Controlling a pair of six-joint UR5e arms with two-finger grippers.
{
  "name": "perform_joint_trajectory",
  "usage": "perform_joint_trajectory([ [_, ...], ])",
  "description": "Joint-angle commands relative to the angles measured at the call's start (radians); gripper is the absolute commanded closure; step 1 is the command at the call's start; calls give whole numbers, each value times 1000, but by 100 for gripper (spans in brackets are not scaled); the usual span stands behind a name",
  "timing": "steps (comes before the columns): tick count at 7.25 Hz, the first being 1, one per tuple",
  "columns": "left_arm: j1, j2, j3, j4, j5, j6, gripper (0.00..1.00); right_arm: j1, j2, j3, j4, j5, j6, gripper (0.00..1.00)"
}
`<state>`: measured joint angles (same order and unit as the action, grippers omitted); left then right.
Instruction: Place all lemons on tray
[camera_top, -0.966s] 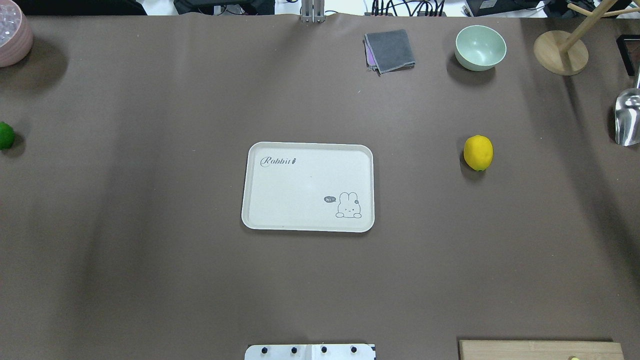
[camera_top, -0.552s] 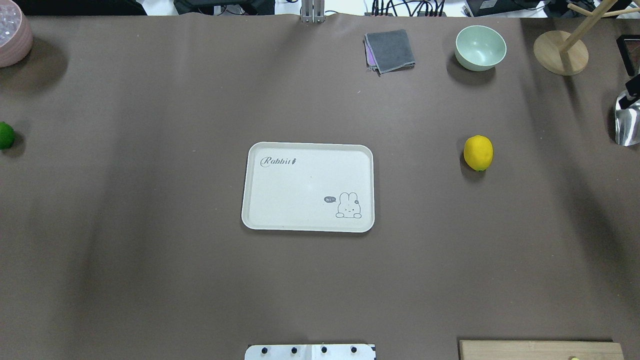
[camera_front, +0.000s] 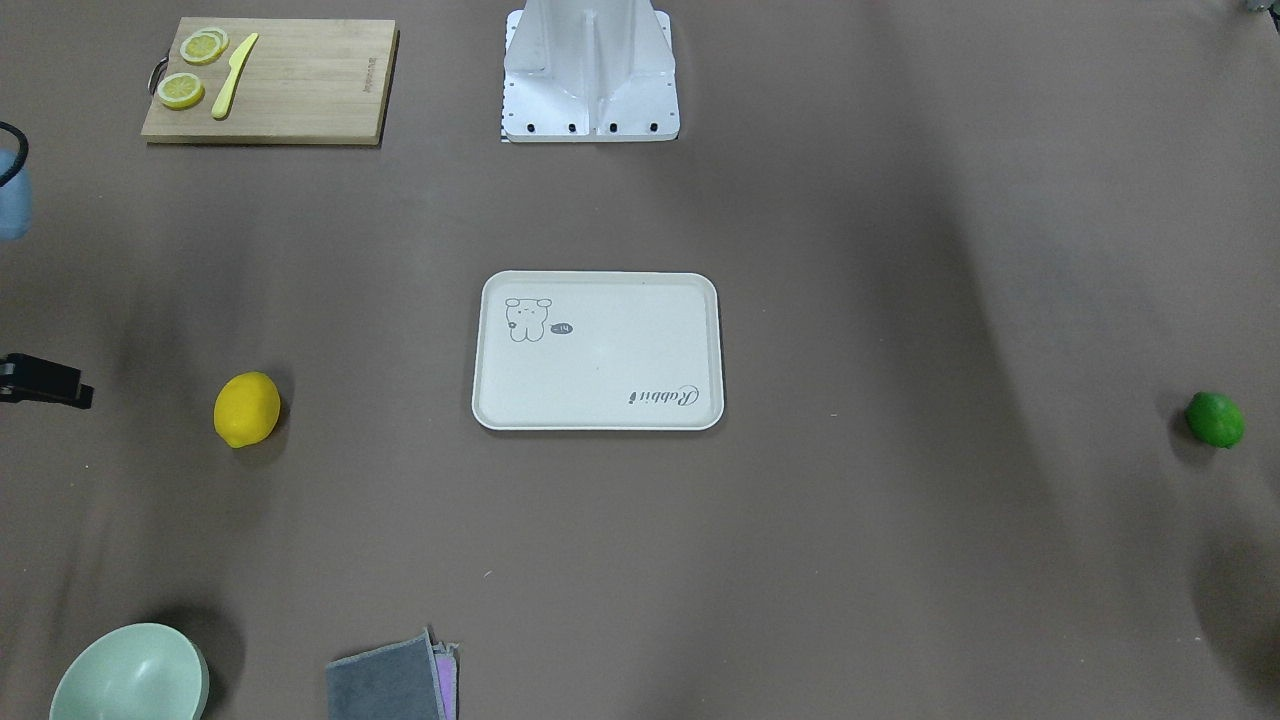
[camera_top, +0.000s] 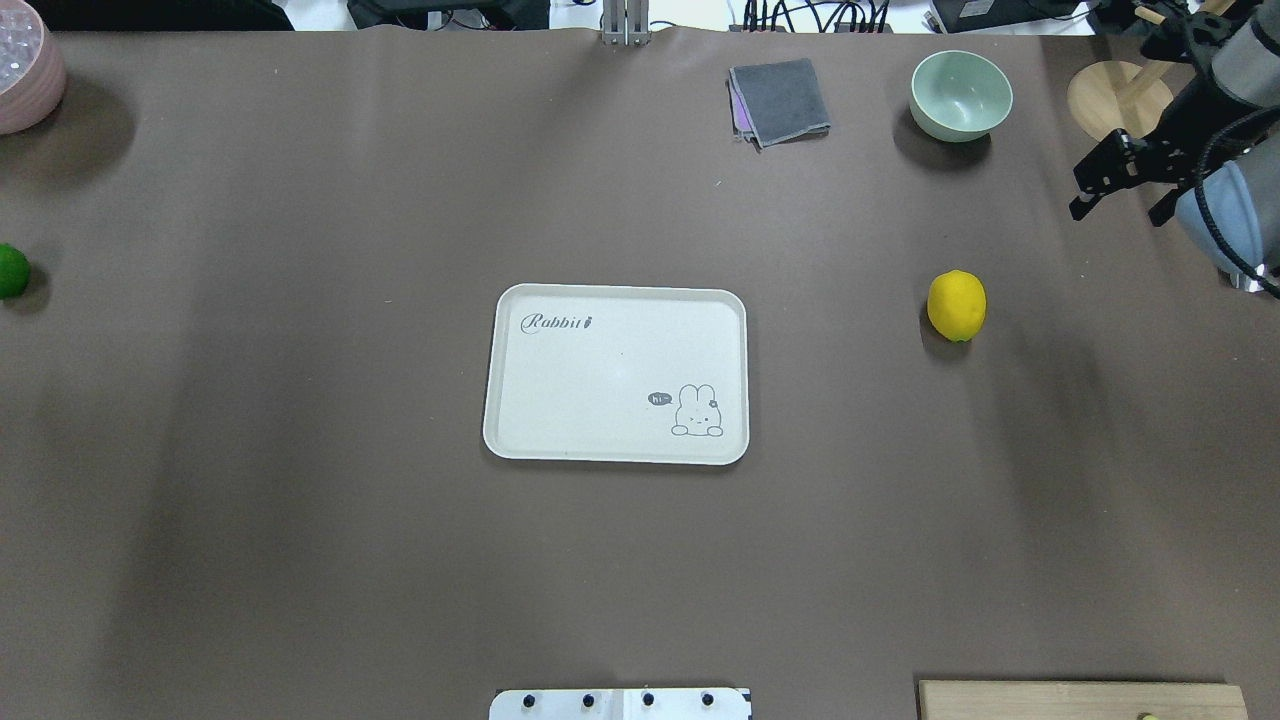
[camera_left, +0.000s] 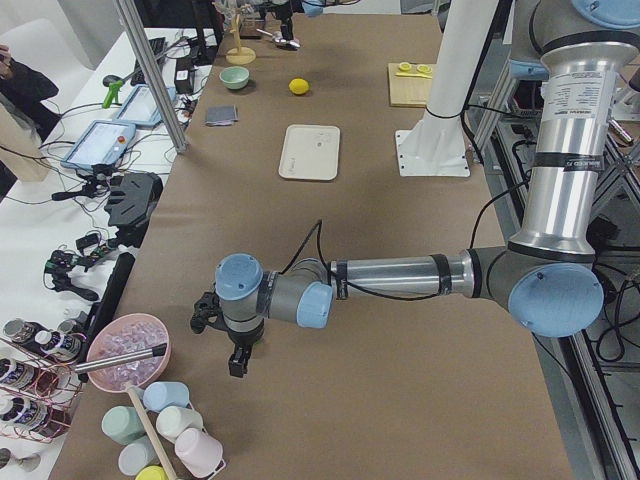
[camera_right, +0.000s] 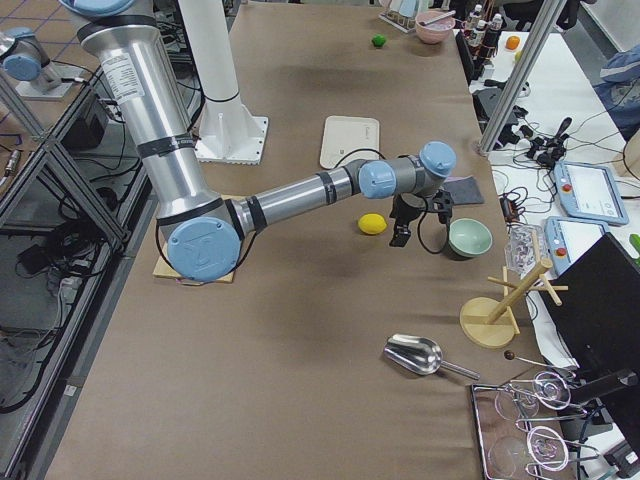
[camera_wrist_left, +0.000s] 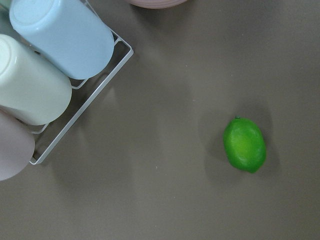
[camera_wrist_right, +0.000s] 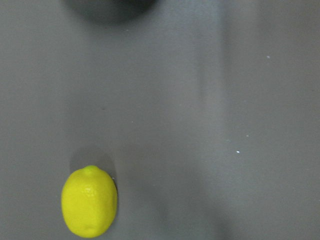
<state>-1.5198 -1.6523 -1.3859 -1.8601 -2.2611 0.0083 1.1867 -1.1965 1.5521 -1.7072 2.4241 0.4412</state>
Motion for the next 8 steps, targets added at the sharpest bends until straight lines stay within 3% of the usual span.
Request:
perform_joint_trajectory([
  [1,10,-6,21,-22,-1,-34,2,-80,66,-55,18,9,30,0],
  [4,48,-127,161,-19,2,-99,3,-148,103,-119,29,9,24,1],
  [8,124,-165,205,-27,-6,-214,3,-188,143,-236,75,10,17,1],
])
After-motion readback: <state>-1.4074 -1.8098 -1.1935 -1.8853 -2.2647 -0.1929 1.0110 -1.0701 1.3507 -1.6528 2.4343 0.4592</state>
